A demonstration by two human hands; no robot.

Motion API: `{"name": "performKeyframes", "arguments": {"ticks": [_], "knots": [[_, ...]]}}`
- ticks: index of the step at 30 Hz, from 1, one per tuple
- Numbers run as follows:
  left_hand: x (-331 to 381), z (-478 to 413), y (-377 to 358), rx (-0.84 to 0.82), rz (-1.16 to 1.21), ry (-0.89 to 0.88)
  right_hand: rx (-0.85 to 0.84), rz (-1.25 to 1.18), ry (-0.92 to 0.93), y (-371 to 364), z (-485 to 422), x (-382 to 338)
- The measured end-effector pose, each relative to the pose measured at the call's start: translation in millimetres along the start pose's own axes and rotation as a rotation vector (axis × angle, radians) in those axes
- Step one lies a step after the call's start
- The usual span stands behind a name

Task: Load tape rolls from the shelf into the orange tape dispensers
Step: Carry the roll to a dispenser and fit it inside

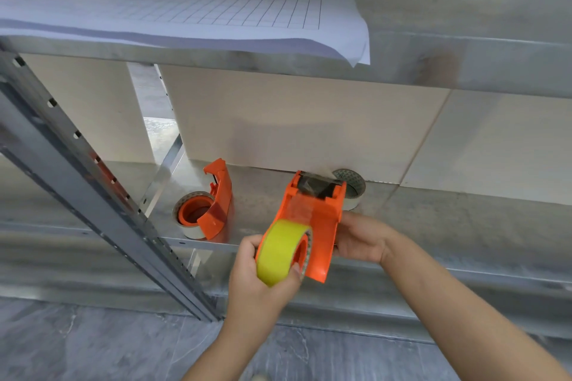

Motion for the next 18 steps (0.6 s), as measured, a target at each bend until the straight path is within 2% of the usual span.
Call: {"name": "performKeyframes", "arguments": {"ticks": [4, 8, 12, 15, 18], "knots": [[-11, -18, 3, -0.036, 0.195, 0.154, 0.085, -0.229, 0.133, -4, 12, 21], [-24, -31, -10, -0.099, 0.343, 0.281, 0.096, -0.299, 0.26, -31, 22, 32], [-41, -50, -25, -0.13, 0.533, 0.436, 0.213, -0.369, 0.253, -29, 17, 38], [-50, -70, -33, -0.132, 0.352, 0.472, 0.318, -0.352, 0.293, -9, 9, 35], [-60, -93, -37, -0.097, -0.091, 0.466, 0.394, -0.243, 0.327, 2, -1, 26]]}}
Point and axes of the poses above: each hand's wrist, its own z-axis away from the middle knuckle, its own y-axis out of the back of the hand, x = y × z, the point moved 8 cm from there along -z, towards the middle knuckle, and after that the axes turned 13 degrees about y, right-handed, at the moved point
